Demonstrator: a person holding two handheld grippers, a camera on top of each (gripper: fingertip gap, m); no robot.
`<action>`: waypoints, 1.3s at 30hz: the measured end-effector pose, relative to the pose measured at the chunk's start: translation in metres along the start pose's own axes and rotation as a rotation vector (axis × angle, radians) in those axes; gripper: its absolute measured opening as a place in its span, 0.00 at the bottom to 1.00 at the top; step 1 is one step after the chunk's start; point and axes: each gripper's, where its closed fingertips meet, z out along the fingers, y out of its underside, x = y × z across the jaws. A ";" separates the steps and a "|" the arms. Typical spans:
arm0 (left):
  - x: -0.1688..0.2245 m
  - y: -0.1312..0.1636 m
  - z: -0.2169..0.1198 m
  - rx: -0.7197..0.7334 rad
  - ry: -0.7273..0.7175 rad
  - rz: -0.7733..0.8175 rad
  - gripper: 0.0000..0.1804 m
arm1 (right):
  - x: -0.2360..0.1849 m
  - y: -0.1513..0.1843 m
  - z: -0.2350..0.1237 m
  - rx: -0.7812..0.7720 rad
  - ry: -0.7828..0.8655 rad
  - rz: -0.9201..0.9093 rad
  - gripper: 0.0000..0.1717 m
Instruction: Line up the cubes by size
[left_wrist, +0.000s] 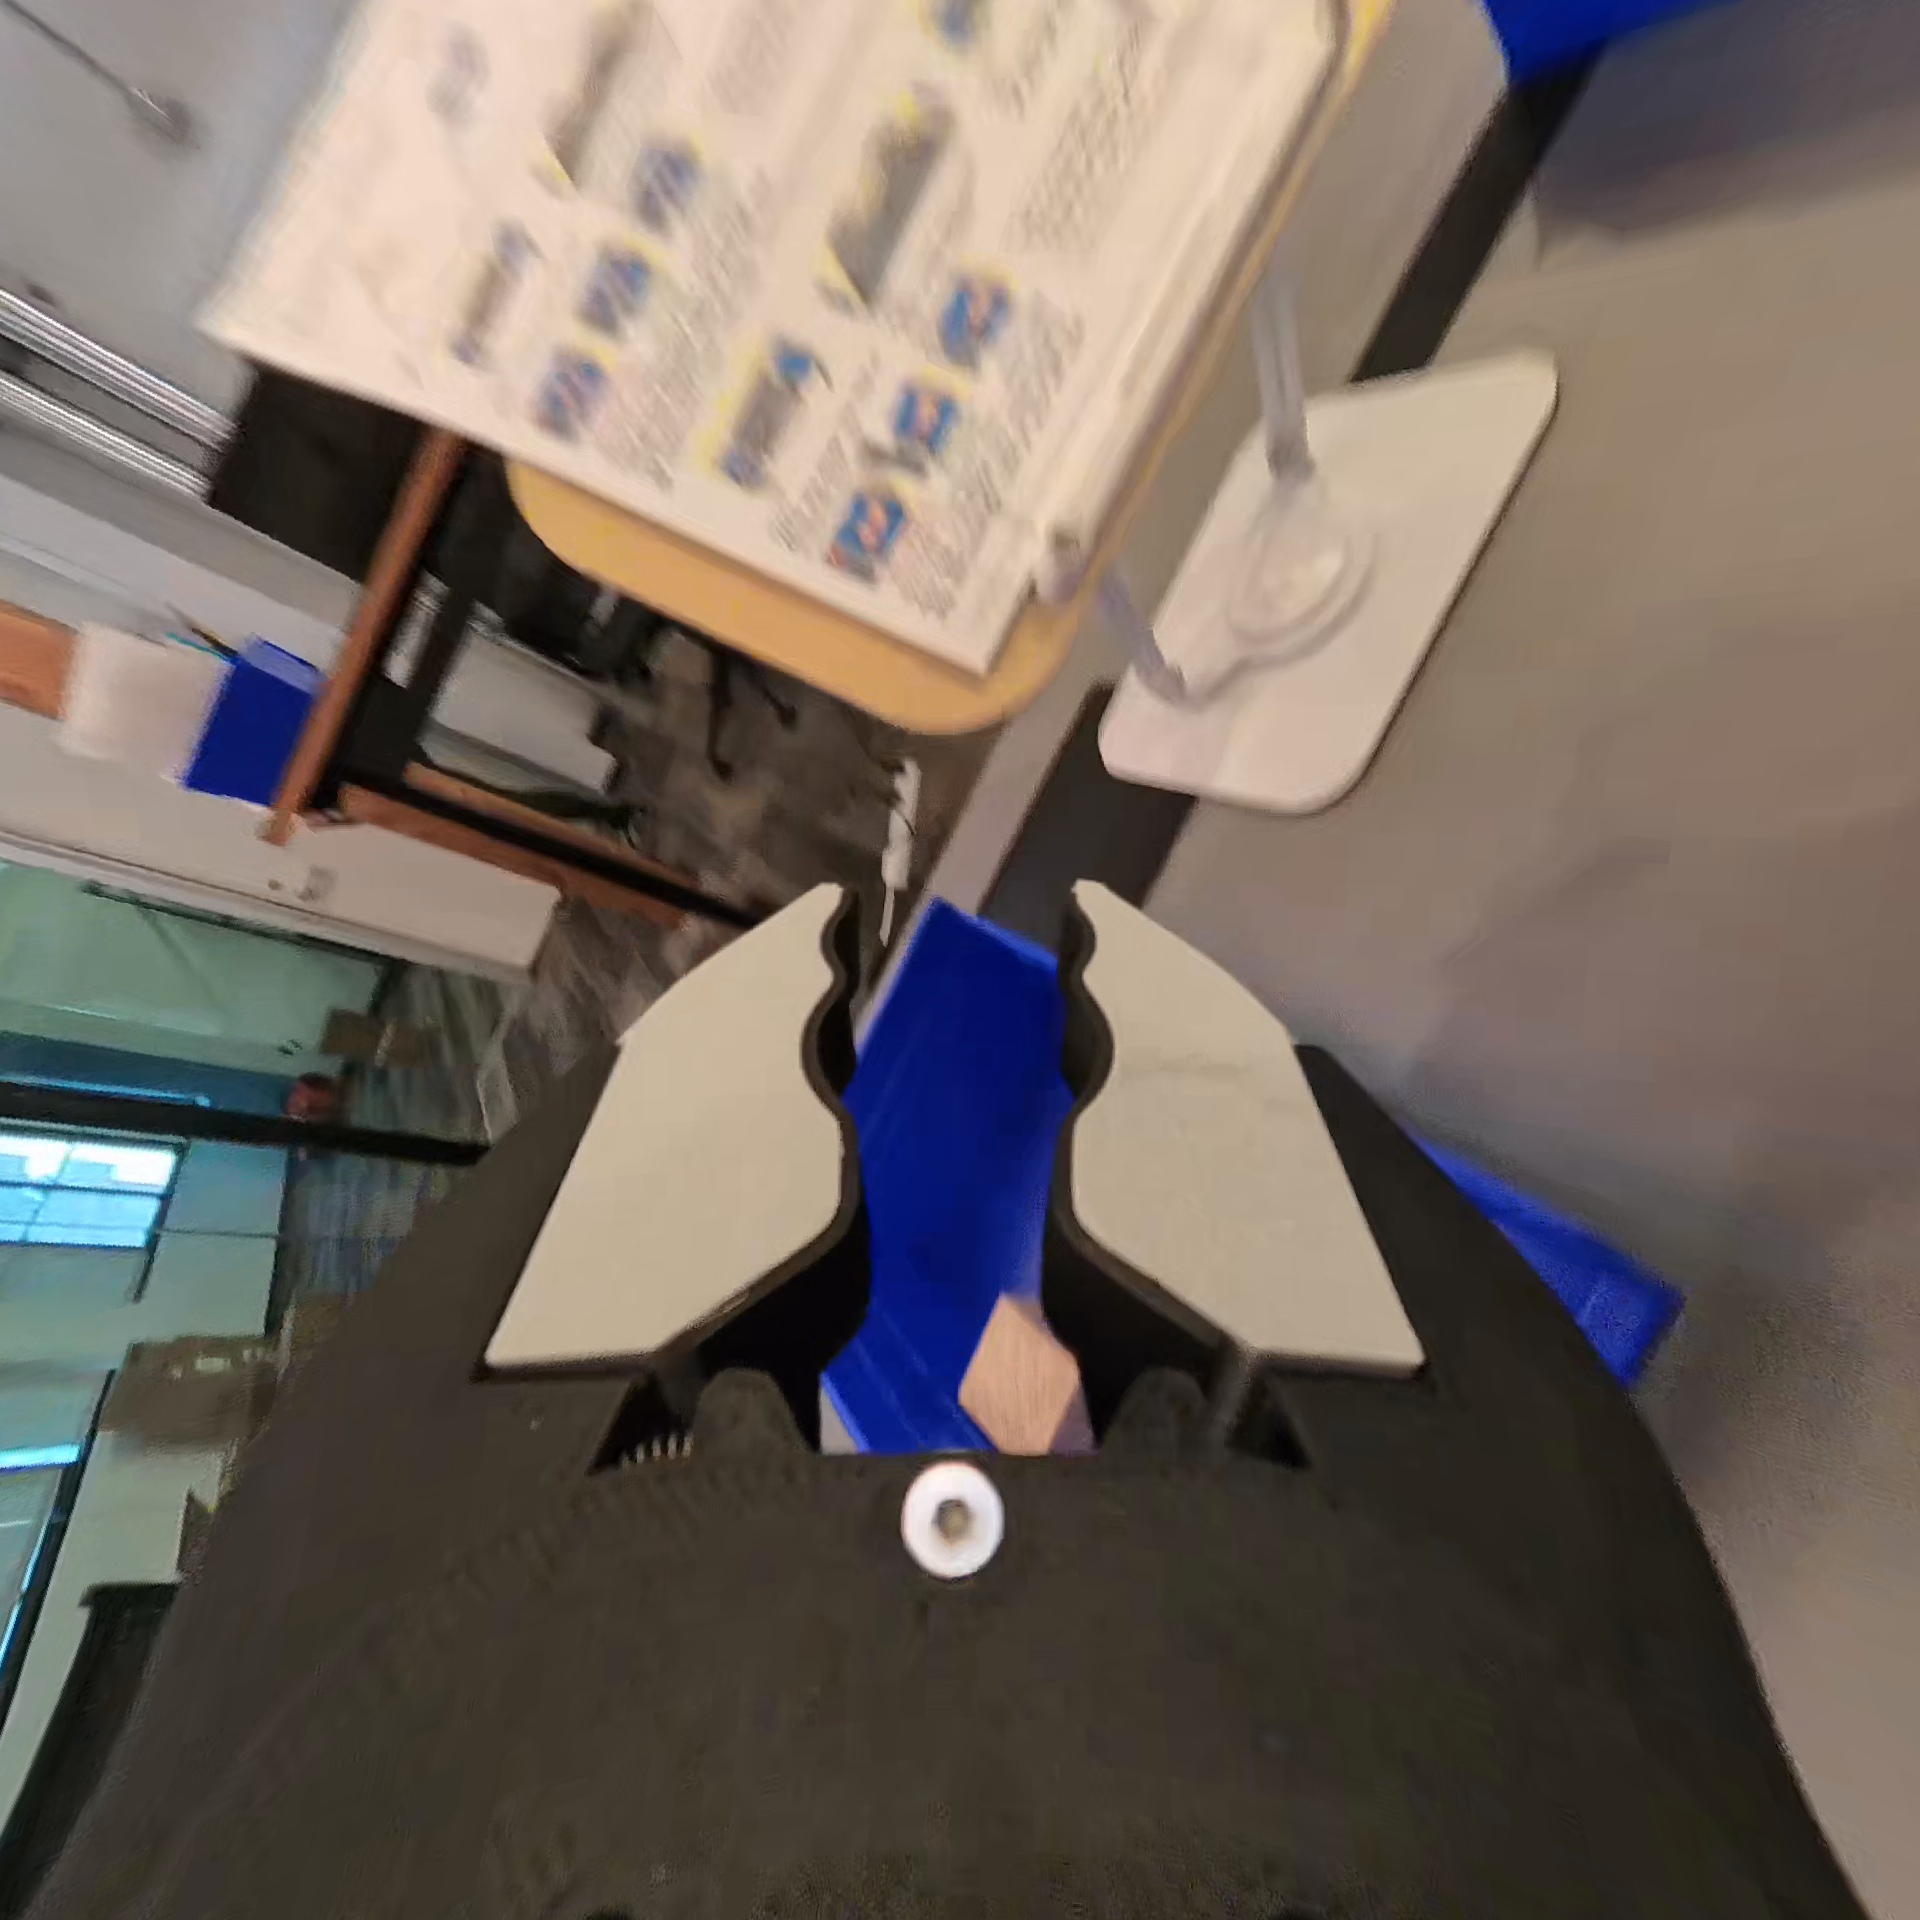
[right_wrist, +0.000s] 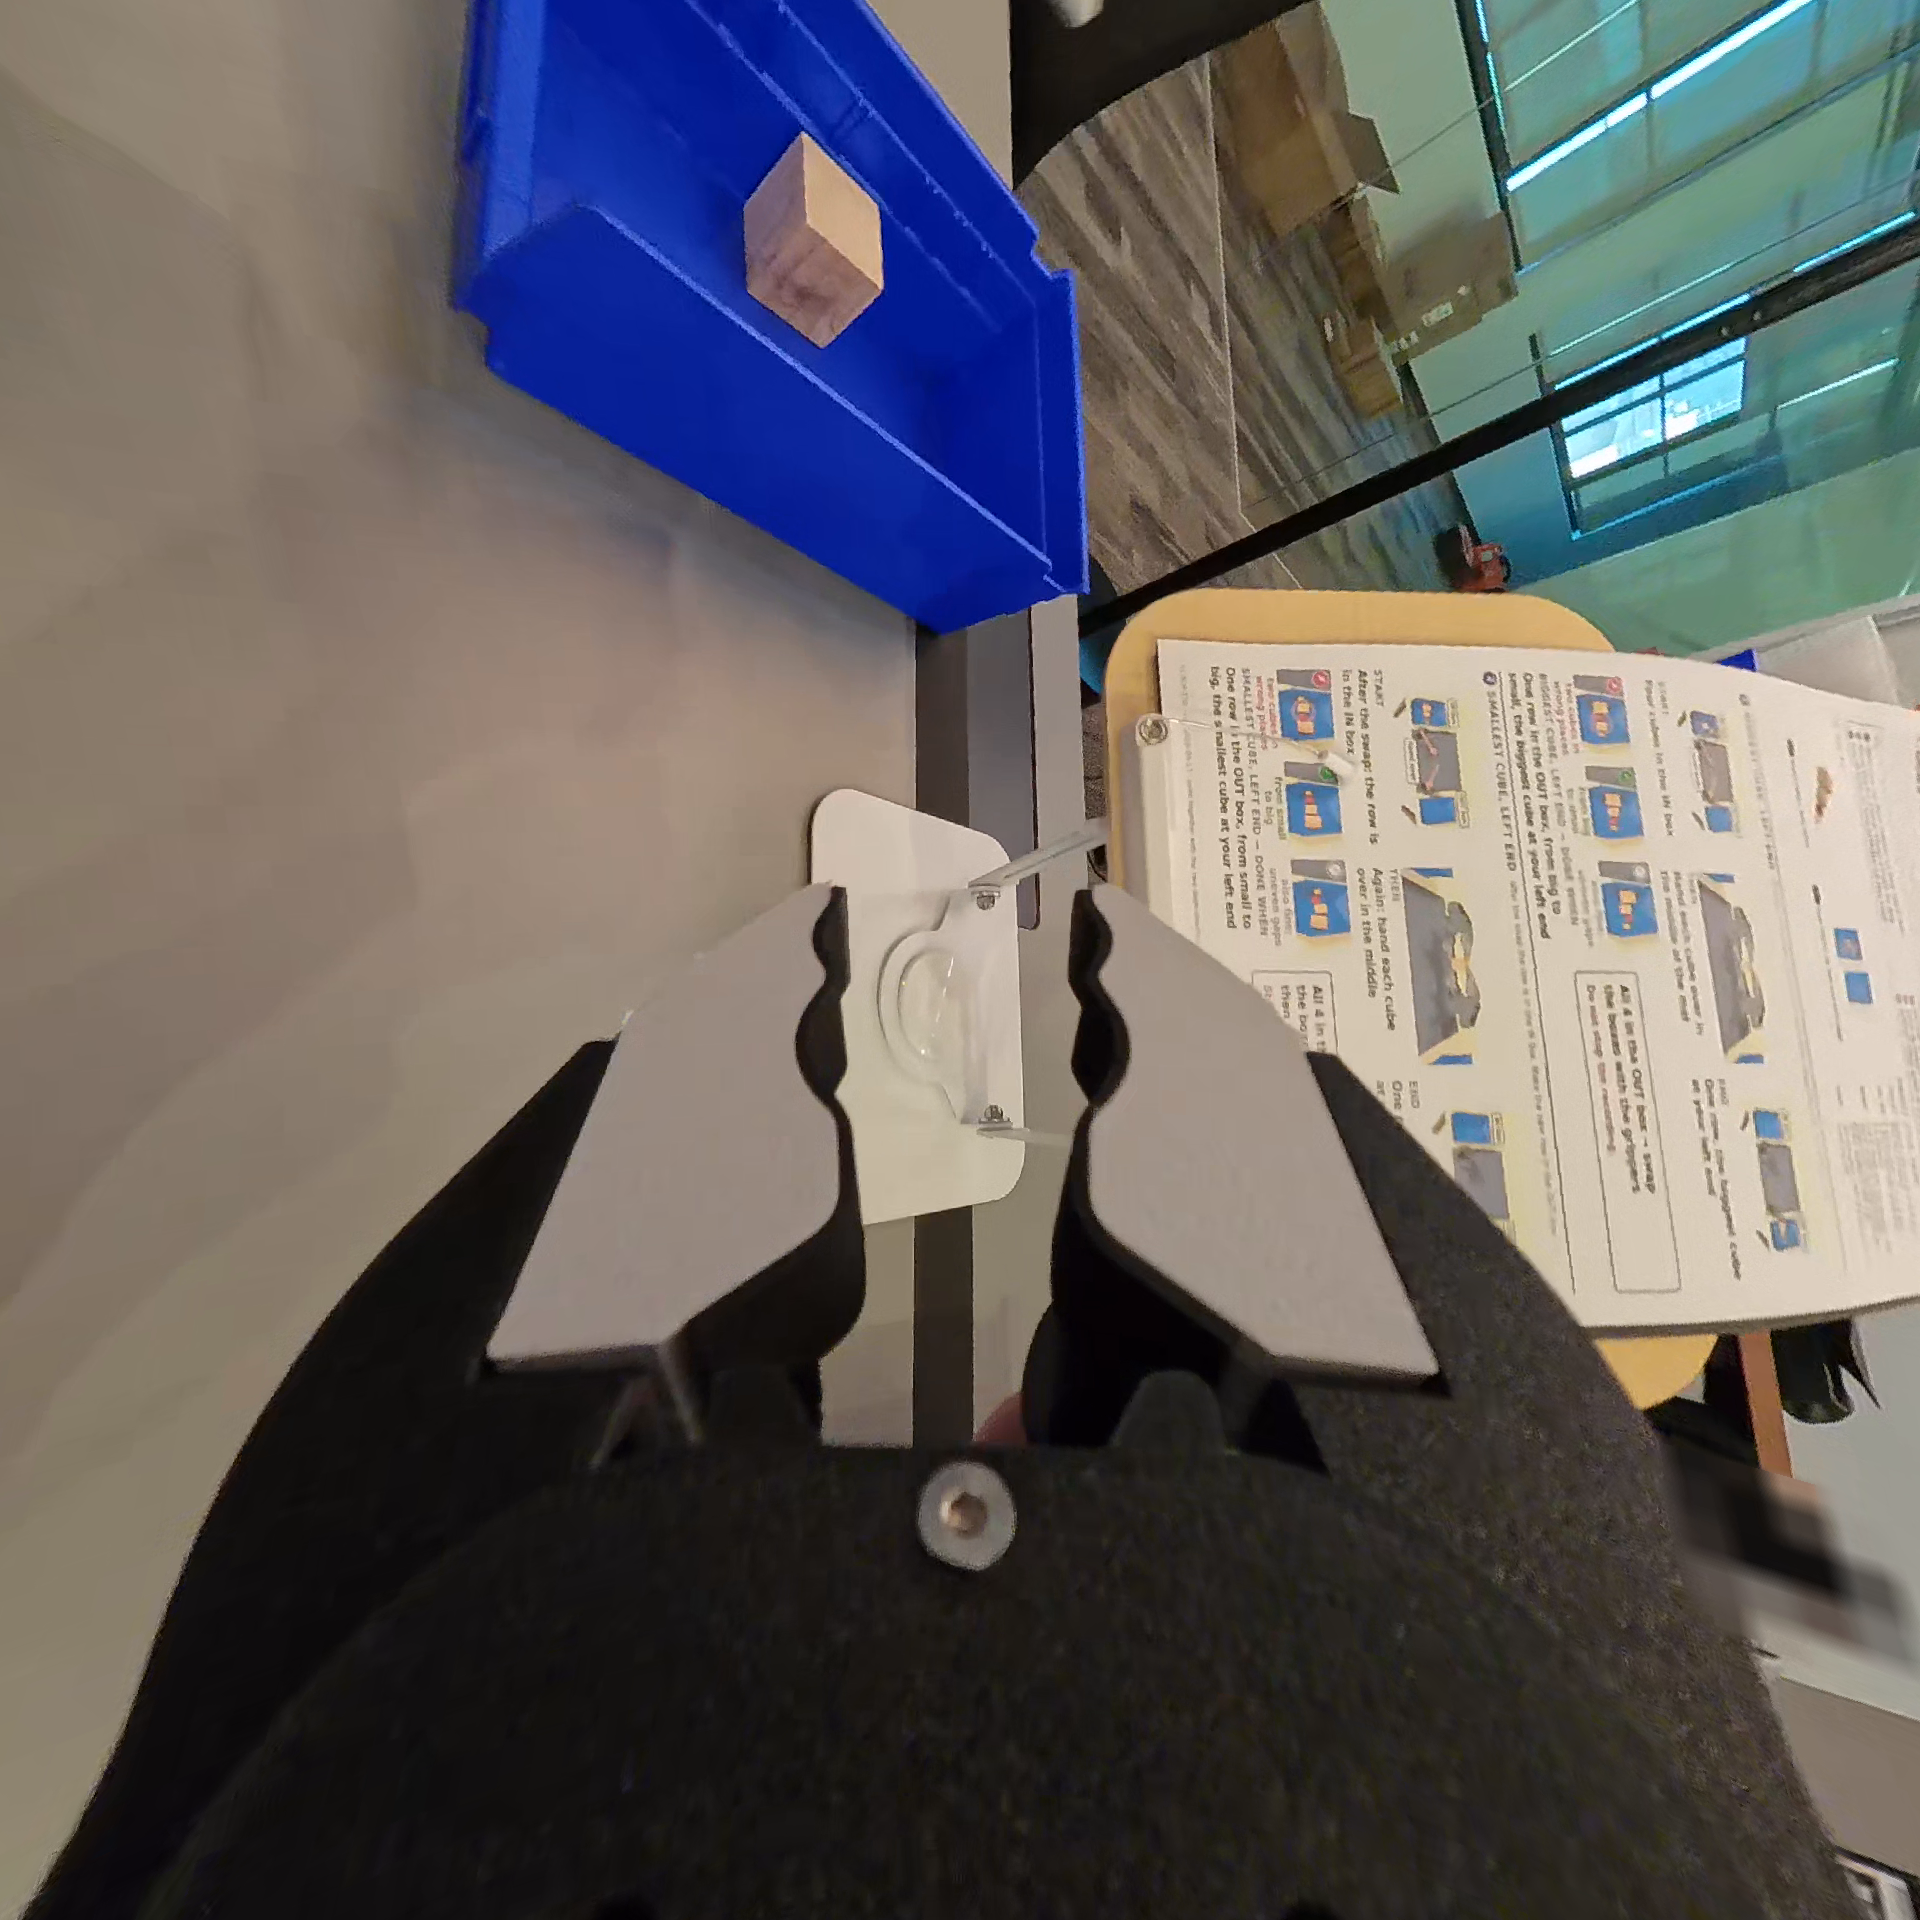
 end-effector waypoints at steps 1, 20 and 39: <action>0.001 0.021 0.010 -0.075 0.030 0.013 0.22 | 0.002 0.002 -0.002 0.007 0.002 0.009 0.23; 0.040 0.286 0.069 -0.987 0.535 0.265 0.37 | -0.015 -0.005 0.014 0.021 -0.086 -0.032 0.23; 0.025 -0.036 0.008 0.082 0.188 -0.029 0.36 | 0.010 -0.070 0.014 0.357 0.052 0.087 0.34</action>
